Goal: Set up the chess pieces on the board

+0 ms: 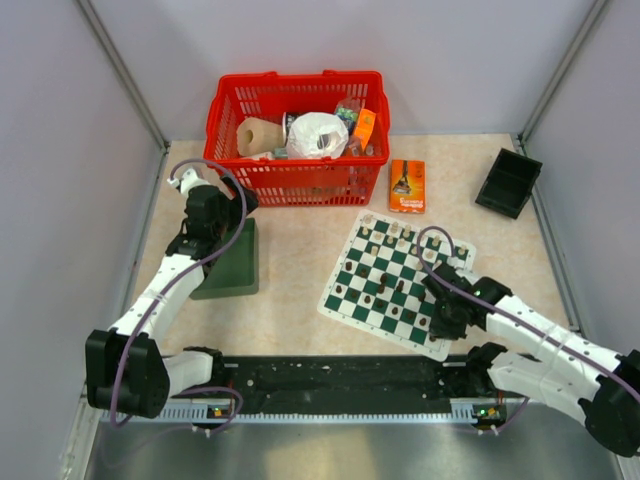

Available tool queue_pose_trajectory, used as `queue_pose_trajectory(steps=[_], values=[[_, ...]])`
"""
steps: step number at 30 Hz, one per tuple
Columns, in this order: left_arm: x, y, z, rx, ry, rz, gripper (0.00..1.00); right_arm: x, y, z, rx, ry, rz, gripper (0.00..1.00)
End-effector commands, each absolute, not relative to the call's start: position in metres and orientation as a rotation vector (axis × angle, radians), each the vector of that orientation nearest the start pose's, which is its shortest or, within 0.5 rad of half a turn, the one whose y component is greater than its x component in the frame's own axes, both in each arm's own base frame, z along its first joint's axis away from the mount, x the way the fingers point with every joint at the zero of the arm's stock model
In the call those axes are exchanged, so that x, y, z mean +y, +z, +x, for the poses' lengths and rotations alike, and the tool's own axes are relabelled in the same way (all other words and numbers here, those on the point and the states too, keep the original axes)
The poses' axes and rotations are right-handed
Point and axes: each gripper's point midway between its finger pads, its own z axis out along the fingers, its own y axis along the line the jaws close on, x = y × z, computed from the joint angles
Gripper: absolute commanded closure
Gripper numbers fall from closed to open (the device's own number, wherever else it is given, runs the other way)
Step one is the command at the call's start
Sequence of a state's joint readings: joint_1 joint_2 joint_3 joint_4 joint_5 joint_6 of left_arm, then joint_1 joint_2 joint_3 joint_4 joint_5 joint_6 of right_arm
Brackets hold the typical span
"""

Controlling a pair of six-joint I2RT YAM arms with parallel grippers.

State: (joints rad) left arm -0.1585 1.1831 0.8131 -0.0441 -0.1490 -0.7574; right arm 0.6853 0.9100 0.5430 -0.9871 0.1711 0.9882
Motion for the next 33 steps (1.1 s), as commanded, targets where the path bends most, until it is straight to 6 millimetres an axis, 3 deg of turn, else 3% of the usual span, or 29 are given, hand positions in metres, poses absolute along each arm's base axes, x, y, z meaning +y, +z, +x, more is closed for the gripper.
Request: queue_pose_trajectory(steps=[1,13,23,27,30,33], values=[[-0.064,0.209,0.391,1.83,-0.471,-0.674,0.02,0.096,0.046,0.104,2.835,0.103,0.438,0.87],[-0.065,0.209,0.392,1.832,-0.475,-0.671,0.02,0.097,0.037,0.106,2.853,0.074,0.418,0.86],[-0.066,0.209,0.394,1.833,-0.477,-0.668,0.02,0.099,0.047,0.113,2.818,0.099,0.405,0.71],[-0.065,0.208,0.393,1.834,-0.475,-0.669,0.02,0.097,0.065,0.124,2.769,0.076,0.401,0.69],[-0.064,0.208,0.391,1.832,-0.471,-0.672,0.02,0.092,0.09,0.143,2.668,0.037,0.402,0.66],[-0.064,0.207,0.39,1.834,-0.473,-0.673,0.02,0.085,0.109,0.164,2.569,-0.015,0.398,0.52]])
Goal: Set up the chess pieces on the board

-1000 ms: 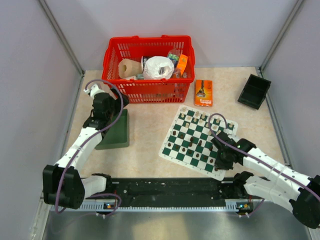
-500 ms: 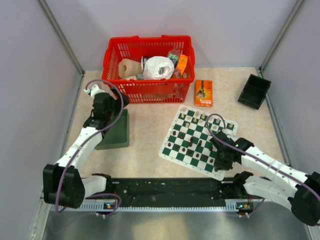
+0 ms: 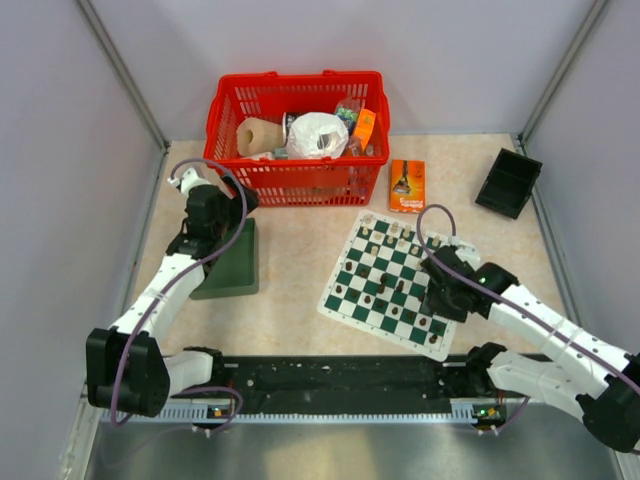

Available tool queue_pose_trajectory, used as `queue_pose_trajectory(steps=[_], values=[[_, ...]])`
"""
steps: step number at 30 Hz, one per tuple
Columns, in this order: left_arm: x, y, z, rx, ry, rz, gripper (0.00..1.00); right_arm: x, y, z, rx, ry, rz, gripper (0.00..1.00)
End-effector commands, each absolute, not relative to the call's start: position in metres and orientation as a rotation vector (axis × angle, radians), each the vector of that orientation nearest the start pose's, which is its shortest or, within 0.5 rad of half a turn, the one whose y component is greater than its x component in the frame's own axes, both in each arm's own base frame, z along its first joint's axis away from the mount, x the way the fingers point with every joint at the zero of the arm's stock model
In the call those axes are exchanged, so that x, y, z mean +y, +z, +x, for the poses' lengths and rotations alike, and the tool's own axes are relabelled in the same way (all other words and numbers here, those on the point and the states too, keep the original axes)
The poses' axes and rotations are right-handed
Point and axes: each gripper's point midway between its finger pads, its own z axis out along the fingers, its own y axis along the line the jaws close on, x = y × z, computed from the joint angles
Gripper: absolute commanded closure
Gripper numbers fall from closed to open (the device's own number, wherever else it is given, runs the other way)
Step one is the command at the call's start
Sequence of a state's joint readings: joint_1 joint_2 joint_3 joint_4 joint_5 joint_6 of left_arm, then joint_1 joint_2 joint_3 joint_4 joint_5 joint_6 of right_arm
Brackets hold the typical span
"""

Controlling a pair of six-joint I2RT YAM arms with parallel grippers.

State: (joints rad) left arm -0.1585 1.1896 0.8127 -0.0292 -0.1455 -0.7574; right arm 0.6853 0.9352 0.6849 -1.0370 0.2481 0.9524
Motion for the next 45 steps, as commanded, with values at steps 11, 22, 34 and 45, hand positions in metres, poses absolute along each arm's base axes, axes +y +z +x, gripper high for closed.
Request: queue_pose_trajectory(steps=[11,22,34,45], values=[[-0.06,0.21,0.388,1.827,-0.45,-0.671,0.02,0.073,0.115,0.212,2.513,-0.032,0.451,0.5],[-0.061,0.207,0.39,1.837,-0.452,-0.674,0.02,0.076,0.097,0.211,2.551,-0.014,0.431,0.52],[-0.062,0.208,0.393,1.833,-0.456,-0.678,0.02,0.073,0.082,0.21,2.593,-0.012,0.431,0.54],[-0.066,0.203,0.396,1.85,-0.47,-0.675,0.02,0.076,0.063,0.2,2.653,0.007,0.462,0.58]])
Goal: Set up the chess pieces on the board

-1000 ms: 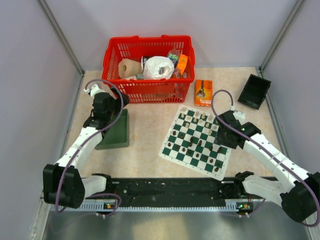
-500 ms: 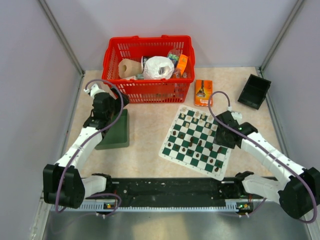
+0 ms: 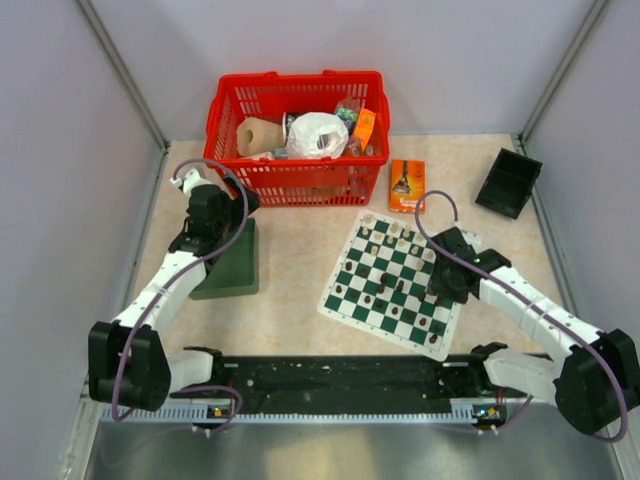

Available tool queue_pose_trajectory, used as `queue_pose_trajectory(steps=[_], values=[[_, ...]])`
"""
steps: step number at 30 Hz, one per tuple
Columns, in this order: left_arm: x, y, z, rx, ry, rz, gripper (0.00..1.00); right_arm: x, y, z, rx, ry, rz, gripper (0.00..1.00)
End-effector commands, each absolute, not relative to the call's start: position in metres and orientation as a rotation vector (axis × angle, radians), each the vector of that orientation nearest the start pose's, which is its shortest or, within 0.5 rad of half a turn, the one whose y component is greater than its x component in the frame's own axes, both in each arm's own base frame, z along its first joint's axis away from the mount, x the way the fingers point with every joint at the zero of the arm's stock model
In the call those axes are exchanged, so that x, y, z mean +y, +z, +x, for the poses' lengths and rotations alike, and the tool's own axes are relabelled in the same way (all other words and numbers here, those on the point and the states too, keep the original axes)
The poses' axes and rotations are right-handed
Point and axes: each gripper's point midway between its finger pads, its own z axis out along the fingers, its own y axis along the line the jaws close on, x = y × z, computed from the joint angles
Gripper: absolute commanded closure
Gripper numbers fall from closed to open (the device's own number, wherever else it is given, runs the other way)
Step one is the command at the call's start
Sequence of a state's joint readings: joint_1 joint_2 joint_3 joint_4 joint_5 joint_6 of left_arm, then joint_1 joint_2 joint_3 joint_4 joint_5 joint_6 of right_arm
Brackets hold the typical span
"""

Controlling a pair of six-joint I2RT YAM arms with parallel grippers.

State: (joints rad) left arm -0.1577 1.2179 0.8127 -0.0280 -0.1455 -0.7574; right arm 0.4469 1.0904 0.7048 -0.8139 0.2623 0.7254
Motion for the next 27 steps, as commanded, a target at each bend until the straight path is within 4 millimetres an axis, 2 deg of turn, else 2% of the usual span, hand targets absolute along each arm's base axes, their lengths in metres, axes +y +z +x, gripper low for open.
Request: queue_pose_trajectory(steps=[1,22,27], values=[[-0.066,0.204,0.396,1.849,-0.469,-0.674,0.02,0.075,0.061,0.198,2.658,0.003,0.468,0.58],[-0.065,0.206,0.396,1.843,-0.467,-0.669,0.02,0.07,0.056,0.202,2.648,-0.033,0.472,0.66],[-0.065,0.206,0.396,1.845,-0.466,-0.668,0.02,0.075,0.067,0.206,2.635,0.008,0.45,0.63]])
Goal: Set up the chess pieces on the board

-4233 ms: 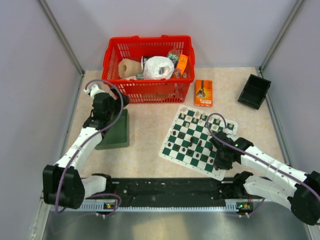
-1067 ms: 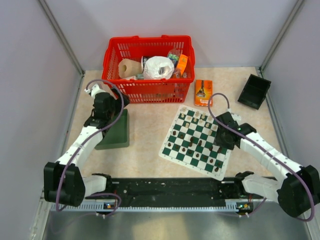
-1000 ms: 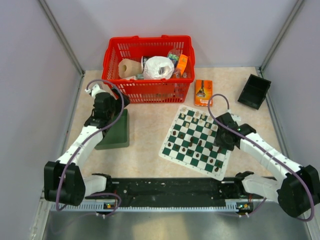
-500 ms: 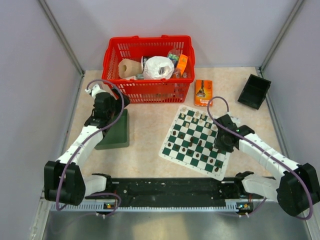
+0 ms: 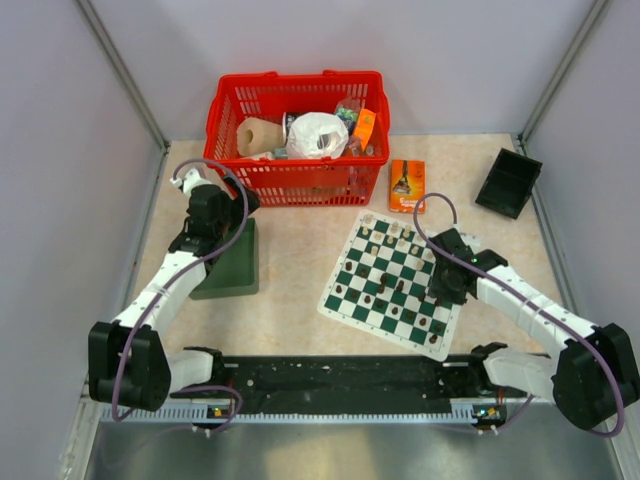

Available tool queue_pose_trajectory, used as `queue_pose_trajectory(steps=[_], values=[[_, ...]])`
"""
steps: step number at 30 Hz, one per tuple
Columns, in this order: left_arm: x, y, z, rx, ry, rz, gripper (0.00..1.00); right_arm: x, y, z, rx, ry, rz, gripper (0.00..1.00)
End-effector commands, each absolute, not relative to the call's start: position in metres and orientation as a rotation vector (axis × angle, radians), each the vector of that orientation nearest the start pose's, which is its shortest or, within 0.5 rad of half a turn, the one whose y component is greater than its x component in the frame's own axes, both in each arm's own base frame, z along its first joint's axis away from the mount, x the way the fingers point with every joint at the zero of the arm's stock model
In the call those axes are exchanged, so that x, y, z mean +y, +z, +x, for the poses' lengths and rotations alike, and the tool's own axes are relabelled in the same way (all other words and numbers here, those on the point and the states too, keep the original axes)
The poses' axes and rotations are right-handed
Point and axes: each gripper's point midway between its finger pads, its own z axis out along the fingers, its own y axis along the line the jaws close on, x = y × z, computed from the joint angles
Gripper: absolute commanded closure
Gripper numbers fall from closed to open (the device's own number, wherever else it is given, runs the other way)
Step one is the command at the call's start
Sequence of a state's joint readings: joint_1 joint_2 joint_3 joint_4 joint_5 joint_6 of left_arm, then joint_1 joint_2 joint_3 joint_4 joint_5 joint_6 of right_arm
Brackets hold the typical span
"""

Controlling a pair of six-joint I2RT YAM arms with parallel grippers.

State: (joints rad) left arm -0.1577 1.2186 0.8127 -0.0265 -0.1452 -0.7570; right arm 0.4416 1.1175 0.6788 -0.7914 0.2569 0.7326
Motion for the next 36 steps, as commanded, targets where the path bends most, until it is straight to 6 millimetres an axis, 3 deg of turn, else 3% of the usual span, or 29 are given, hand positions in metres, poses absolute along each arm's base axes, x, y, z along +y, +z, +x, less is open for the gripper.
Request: queue_pose_trajectory(steps=[1,6,9,20,23,28,31,34,36], values=[[-0.065,0.206,0.396,1.844,-0.466,-0.671,0.02,0.077,0.073,0.207,2.625,0.023,0.444,0.62],[-0.065,0.204,0.396,1.847,-0.469,-0.672,0.02,0.085,0.115,0.222,2.517,0.127,0.401,0.58],[-0.066,0.202,0.396,1.85,-0.471,-0.675,0.02,0.093,0.129,0.225,2.502,0.184,0.358,0.57],[-0.066,0.204,0.395,1.845,-0.475,-0.672,0.02,0.141,0.11,0.224,2.593,0.219,0.18,0.57],[-0.064,0.205,0.394,1.841,-0.465,-0.675,0.02,0.135,0.109,0.223,2.587,0.166,0.197,0.57],[-0.063,0.204,0.394,1.842,-0.459,-0.677,0.02,0.098,0.119,0.222,2.52,-0.011,0.302,0.56],[-0.063,0.204,0.394,1.843,-0.462,-0.675,0.02,0.084,0.116,0.219,2.523,-0.024,0.371,0.56],[-0.064,0.203,0.394,1.848,-0.462,-0.672,0.02,0.083,0.117,0.221,2.514,0.007,0.358,0.56],[-0.063,0.203,0.394,1.845,-0.463,-0.675,0.02,0.095,0.121,0.225,2.516,0.08,0.317,0.56]])
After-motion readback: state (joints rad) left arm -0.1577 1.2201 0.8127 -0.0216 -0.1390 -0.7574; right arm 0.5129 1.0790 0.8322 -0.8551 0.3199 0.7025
